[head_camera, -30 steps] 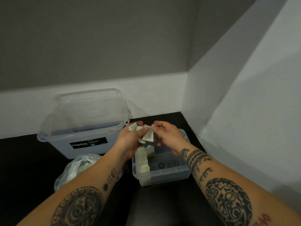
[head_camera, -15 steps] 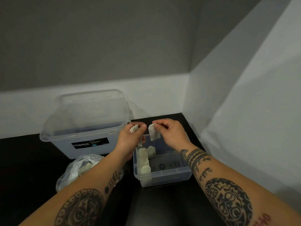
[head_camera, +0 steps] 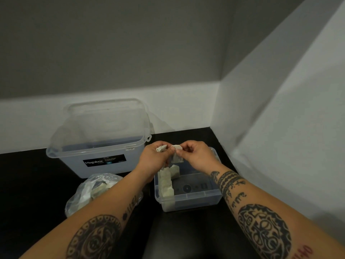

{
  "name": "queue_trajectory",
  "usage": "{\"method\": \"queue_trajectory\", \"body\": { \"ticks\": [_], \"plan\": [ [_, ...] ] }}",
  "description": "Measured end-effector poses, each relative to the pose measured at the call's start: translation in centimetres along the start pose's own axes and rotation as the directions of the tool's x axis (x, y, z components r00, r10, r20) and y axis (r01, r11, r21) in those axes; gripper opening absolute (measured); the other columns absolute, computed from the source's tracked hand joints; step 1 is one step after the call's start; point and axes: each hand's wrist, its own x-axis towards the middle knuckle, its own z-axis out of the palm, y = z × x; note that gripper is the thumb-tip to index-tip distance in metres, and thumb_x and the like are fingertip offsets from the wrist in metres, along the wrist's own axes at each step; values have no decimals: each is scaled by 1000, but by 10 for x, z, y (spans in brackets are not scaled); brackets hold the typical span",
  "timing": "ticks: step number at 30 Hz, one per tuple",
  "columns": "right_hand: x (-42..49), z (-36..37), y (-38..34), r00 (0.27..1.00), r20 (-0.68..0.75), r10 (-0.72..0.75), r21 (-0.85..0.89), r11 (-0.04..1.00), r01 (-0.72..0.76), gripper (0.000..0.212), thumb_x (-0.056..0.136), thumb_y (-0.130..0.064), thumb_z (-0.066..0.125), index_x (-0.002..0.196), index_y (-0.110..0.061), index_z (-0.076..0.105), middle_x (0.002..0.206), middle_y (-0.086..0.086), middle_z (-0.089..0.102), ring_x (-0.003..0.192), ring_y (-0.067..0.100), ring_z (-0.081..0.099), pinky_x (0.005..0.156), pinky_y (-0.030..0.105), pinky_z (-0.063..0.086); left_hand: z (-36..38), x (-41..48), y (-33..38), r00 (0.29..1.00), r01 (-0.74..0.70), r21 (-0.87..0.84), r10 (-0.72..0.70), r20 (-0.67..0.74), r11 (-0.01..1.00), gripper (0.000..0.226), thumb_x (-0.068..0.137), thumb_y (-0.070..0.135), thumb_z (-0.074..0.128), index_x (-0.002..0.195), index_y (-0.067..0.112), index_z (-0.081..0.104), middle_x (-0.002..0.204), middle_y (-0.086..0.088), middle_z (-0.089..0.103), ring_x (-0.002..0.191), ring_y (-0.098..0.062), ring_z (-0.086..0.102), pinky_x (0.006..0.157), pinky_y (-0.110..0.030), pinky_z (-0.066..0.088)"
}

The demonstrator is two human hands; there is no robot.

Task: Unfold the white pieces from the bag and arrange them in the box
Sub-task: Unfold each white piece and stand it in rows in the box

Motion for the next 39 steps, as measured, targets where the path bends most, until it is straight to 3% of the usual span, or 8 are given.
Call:
{"method": "queue_trajectory", "body": {
  "ticks": [4,7,13,17,23,30,36,39],
  "plan": [
    [4,3,12,994,-22,109,-106,988,-110,11,94,-27,70,104,-22,72,91,-6,71,86,7,65,74,21,51,-6,8,-8,991,38,66,-29,-131,997,7,94,21,74,99,25,73,92,-2,73,76,-15,66,64,-27,58],
    [6,10,29,966,33,258,-212,946,-245,9,94,-24,70,103,-23,71,97,-3,71,91,13,67,87,33,58,-16,13,-17,983,50,276,1,-184,960,7,94,31,72,101,29,71,95,5,71,87,-16,68,77,-35,60],
    [14,33,51,888,58,456,-254,867,-429,10,93,-19,70,102,-22,72,101,0,69,97,17,66,92,37,58,-20,10,-36,982,43,483,53,-182,874,20,92,36,74,107,24,69,95,6,68,78,2,59,59,-12,41],
    [24,45,59,846,22,532,-291,813,-504,9,91,-14,71,97,-21,73,97,1,69,99,21,66,91,38,59,-23,8,-45,979,45,514,65,-194,857,20,97,27,67,114,17,70,99,2,68,80,-6,60,59,-10,39],
    [38,55,67,819,-104,564,-264,779,-569,10,83,-17,80,92,-19,76,94,3,73,93,20,69,88,36,60,-30,8,-46,982,92,494,2,-186,865,18,93,29,71,108,19,70,86,8,64,72,3,55,58,-14,42],
    [40,63,65,735,-147,662,-228,701,-676,23,78,-26,85,89,-9,73,80,8,74,68,19,72,60,31,60,-32,8,-42,982,122,500,-31,-187,857,18,92,33,72,106,22,69,85,9,62,72,2,56,56,-16,43],
    [41,61,62,722,-116,682,-214,692,-689,22,82,-21,81,96,-6,71,87,11,74,74,21,73,67,33,63,-31,7,-31,982,133,480,-51,-180,867,10,94,28,69,103,26,64,89,6,64,74,0,56,58,-16,43],
    [40,51,63,772,-121,624,-358,698,-620,25,82,-23,79,99,-6,72,91,11,73,83,23,72,74,34,63,-29,6,-21,980,133,376,-64,-191,917,15,94,20,65,107,25,64,90,7,63,81,-10,63,65,-24,52]
  ]
}}
